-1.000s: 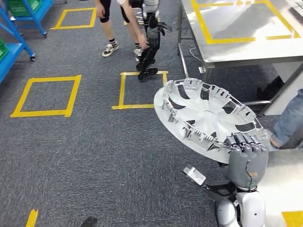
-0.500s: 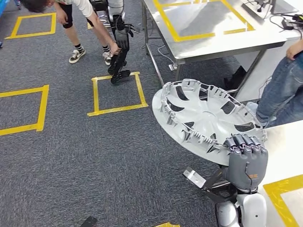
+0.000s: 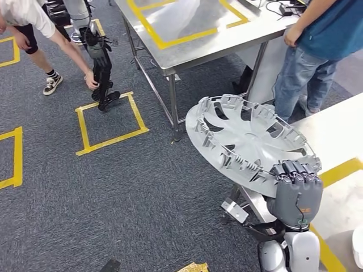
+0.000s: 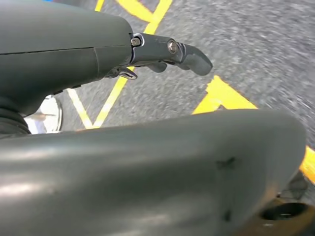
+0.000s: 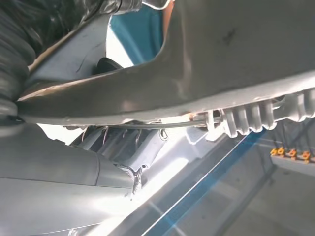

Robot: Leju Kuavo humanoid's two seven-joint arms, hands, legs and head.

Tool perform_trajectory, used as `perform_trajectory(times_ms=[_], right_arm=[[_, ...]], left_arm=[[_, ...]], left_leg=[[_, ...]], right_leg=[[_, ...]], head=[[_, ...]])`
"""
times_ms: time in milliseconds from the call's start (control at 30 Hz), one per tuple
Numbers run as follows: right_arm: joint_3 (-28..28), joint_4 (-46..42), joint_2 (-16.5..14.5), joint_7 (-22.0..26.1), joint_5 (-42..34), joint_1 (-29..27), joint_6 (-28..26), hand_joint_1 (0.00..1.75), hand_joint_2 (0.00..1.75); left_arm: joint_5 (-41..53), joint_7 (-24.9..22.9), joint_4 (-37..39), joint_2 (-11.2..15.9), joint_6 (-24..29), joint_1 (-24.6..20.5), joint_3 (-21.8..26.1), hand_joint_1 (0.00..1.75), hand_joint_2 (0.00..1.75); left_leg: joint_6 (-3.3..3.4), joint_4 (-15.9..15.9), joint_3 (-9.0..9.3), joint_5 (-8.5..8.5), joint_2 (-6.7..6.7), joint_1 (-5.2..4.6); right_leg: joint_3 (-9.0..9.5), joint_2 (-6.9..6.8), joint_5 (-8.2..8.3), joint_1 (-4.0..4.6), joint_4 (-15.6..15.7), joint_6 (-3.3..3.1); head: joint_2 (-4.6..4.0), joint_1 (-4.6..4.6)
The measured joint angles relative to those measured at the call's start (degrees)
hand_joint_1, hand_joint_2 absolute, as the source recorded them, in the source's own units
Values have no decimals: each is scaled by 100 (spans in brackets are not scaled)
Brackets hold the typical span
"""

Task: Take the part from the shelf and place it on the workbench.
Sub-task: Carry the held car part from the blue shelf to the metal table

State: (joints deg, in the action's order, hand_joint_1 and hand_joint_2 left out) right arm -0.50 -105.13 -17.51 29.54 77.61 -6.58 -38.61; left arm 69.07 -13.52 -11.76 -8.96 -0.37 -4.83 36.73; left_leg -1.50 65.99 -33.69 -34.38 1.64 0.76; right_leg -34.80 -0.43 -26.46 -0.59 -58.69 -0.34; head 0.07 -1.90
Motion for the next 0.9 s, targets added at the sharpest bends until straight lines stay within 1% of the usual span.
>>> perform_trajectory(times_ms=[33, 67, 100, 133, 167, 200, 233, 267, 300, 333, 367, 400, 433, 467, 500, 533, 567, 600, 633, 667, 700, 733, 767, 800, 833, 867, 900], right_arm=[[-2, 1, 0, -1, 2, 0, 1, 175, 175], [-2, 1, 0, -2, 2, -1, 1, 175, 175], [-1, 2, 0, -2, 2, -1, 2, 175, 175], [-1, 2, 0, -3, 2, -1, 2, 175, 175], [0, 2, 0, -3, 2, -1, 2, 175, 175], [0, 3, 0, -3, 2, 0, 2, 175, 175], [-1, 4, 0, -5, 2, 3, 2, 175, 175], [-2, 5, 0, -10, 8, 5, 2, 175, 175], [-3, 6, 0, -25, 23, 6, 2, 175, 175], [-3, 6, 0, -44, 41, 7, 2, 175, 175], [-2, 6, 0, -62, 61, 5, 2, 175, 175], [1, 4, 0, -78, 75, 5, 2, 175, 175], [-1, 2, 0, -84, 81, 6, 2, 175, 175], [-2, 1, 0, -82, 84, 7, 1, 175, 175], [-3, -1, 0, -79, 85, 8, 1, 175, 175], [-4, 0, 0, -75, 86, 8, 1, 175, 175], [-3, 0, 0, -71, 89, 7, 1, 175, 175], [-1, 0, 0, -70, 91, 6, 2, 175, 175], [3, 0, 0, -70, 95, 6, 2, 175, 175], [6, 0, 0, -71, 99, 6, 2, 175, 175], [9, 0, 0, -71, 105, 5, 2, 175, 175], [9, 0, 0, -71, 111, 7, 2, 175, 175], [7, 0, 0, -71, 119, 9, 2, 175, 175], [5, 0, 0, -71, 127, 11, 2, 175, 175], [5, 0, 0, -71, 136, 12, 2, 175, 175], [8, 0, 0, -71, 142, 11, 2, 175, 175], [11, -1, 0, -71, 145, 10, 2, 175, 175]], left_arm=[[0, 1, 0, -1, 0, 13, -3, 0, 0], [0, 1, 0, -1, 0, 29, -5, 0, 0], [0, 1, 0, -2, 0, 41, -7, 0, 0], [0, 1, 0, -3, 0, 47, -8, 0, 0], [0, 1, 0, -4, 0, 47, -9, 0, 0], [0, 1, 0, 3, 0, 44, -10, 0, 0], [0, 1, 0, 8, 0, 45, -12, 0, 0], [0, 1, 0, 12, 0, 42, -13, 0, 0], [0, 1, 0, 15, -4, 37, -15, 0, 0], [0, 0, -1, 11, -9, 31, -17, 0, 0], [0, -1, -1, 5, -14, 18, -19, 0, 0], [0, -1, -3, 3, -19, 8, -22, 0, 0], [1, -1, -4, 0, -20, 0, -25, 0, 0], [1, 1, -5, -3, -21, -5, -28, 0, 0], [2, 1, -7, -2, -23, -4, -32, 0, 0], [3, 0, -7, -4, -25, 4, -36, 0, 0], [5, -1, -7, -4, -27, 13, -40, 0, 0], [7, -1, -7, -5, -28, 19, -45, 0, 0], [8, -1, -7, -7, -28, 19, -50, 0, 0], [9, -1, -7, -10, -29, 16, -55, 0, 0], [10, -1, -7, -13, -30, 12, -60, 0, 0], [10, -1, -7, -11, -31, 11, -63, 0, 0], [11, -2, -8, -9, -32, 13, -67, 0, 0], [11, -4, -9, -5, -33, 14, -69, 0, 0], [11, -6, -10, -1, -34, 13, -71, 0, 0], [11, -9, -13, -1, -34, 6, -73, 0, 0], [12, -11, -15, 0, -35, -7, -77, 0, 0]], left_leg=[[8, 412, -194, -170, -72, -2], [21, 715, -346, -251, -98, -8], [41, 834, -422, -222, -107, -14], [72, 716, -396, -72, -124, -22], [117, 384, -271, 165, -174, -32], [176, -7, -107, 375, -296, -38], [227, -364, 38, 534, -421, -40], [261, -612, 144, 608, -526, -46], [279, -715, 187, 604, -586, -53], [280, -763, 199, 606, -556, -64], [281, -805, 217, 613, -499, -57], [291, -849, 235, 633, -432, -45], [304, -895, 254, 655, -363, -29], [313, -931, 270, 671, -290, -12], [322, -944, 278, 674, -218, -14], [324, -945, 278, 671, -140, -13], [318, -943, 278, 665, -56, -11], [309, -941, 281, 657, 26, -7], [294, -939, 290, 646, 104, 0], [272, -936, 306, 630, 174, 10], [240, -930, 330, 607, 237, 14], [199, -914, 348, 575, 295, 3], [160, -900, 360, 549, 347, -15], [129, -886, 372, 528, 400, -39], [105, -877, 382, 513, 463, -56], [88, -875, 398, 500, 527, -56], [67, -855, 411, 462, 511, -44]], right_leg=[[-1, 81, 1, 13, -1, -19], [1, 167, 3, 28, -2, -30], [4, 258, 4, 44, -3, -36], [10, 349, 6, 59, -3, -38], [21, 438, 8, 72, -4, -39], [30, 516, 10, 77, -4, -35], [30, 591, 13, 81, -10, -26], [17, 656, 23, 73, -16, -5], [-7, 714, 36, 54, -17, 25], [-32, 777, 54, 41, -13, 63], [-54, 821, 64, 28, -6, 100], [-87, 763, 42, 34, -30, 132], [-150, 636, -28, 42, -128, 161], [-264, 458, -155, 48, -345, 187], [-431, 264, -324, 44, -672, 214], [-619, 153, -492, 26, -1055, 244], [-786, 93, -607, 7, -1384, 272], [-873, 61, -631, -13, -1557, 296], [-842, 32, -543, -34, -1504, 316], [-696, -16, -371, -50, -1236, 333], [-478, -122, -183, -60, -843, 349], [-255, -255, -58, -46, -457, 358], [-99, -358, 2, -32, -190, 332], [-22, -418, 6, -17, -53, 295], [-10, -393, -22, 0, -29, 243], [-29, -318, -24, -5, -41, 181], [-37, -245, -24, -7, -43, 142]], head=[[0, 3], [0, 3], [0, 2], [0, 2], [0, 2], [0, -2], [0, -10], [0, -7], [0, -3], [0, 5], [0, 15], [0, 9], [0, -11], [0, -30], [0, -48], [0, -63], [0, -62], [0, -63], [0, -64], [0, -63], [0, -65], [0, -77], [0, -83], [0, -80], [0, -75], [0, -60], [0, -44]])
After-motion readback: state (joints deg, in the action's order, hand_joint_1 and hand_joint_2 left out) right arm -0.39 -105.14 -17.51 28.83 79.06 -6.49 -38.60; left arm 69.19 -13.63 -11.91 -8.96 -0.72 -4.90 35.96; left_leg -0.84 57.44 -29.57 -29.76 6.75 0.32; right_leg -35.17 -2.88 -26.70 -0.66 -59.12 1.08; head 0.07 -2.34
